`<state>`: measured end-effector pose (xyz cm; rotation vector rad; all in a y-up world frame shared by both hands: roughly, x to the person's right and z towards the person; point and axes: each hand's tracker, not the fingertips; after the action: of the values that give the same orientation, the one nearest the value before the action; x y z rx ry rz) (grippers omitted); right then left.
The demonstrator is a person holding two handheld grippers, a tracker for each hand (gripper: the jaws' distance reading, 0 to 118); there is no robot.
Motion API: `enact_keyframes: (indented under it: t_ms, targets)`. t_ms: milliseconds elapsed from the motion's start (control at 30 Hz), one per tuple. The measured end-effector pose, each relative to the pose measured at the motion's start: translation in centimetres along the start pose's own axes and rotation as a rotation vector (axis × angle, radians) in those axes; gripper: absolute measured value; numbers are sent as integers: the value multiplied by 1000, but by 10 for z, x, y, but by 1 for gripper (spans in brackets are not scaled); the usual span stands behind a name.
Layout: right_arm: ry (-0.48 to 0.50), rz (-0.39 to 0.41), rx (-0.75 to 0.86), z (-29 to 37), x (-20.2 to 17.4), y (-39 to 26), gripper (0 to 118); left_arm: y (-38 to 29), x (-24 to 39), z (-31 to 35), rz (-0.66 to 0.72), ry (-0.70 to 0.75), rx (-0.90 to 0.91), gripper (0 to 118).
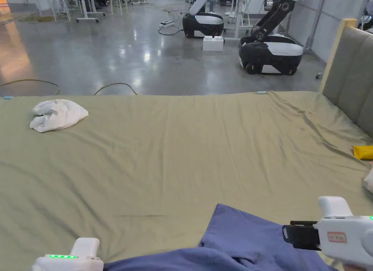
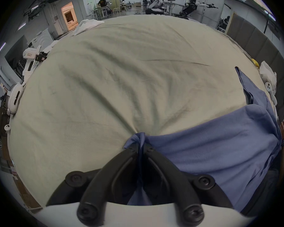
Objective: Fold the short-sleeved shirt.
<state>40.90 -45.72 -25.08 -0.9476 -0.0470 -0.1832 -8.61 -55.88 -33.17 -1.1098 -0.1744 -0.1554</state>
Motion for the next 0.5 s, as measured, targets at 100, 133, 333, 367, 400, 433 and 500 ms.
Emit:
enact_keyframes:
  t_ms: [100,133,333,367,400,433,500]
  targets:
    - [-36,65,-73,-56,12,28,76,3,-2,0,-5,-5,-12,6]
    - [-38,57,-113,-72,14,32,76,4,-3,1,1,-10,-17,6]
    - [-104,92,-254,-126,21,24,71,-1,-8,-1,31,-33,-7,6]
    - [-118,110,-215,-119,18,22,54,-2,-8,-1,32,-35,-3,6]
    - [-119,107,-192,-110,13,20,12,-2,-8,-1,33,-37,1,6]
    - [-111,122,-166,-104,8,17,1,-3,-8,-1,40,-38,4,6]
    - [-100,111,-168,-104,7,10,1,-3,-8,-2,46,-36,11,6]
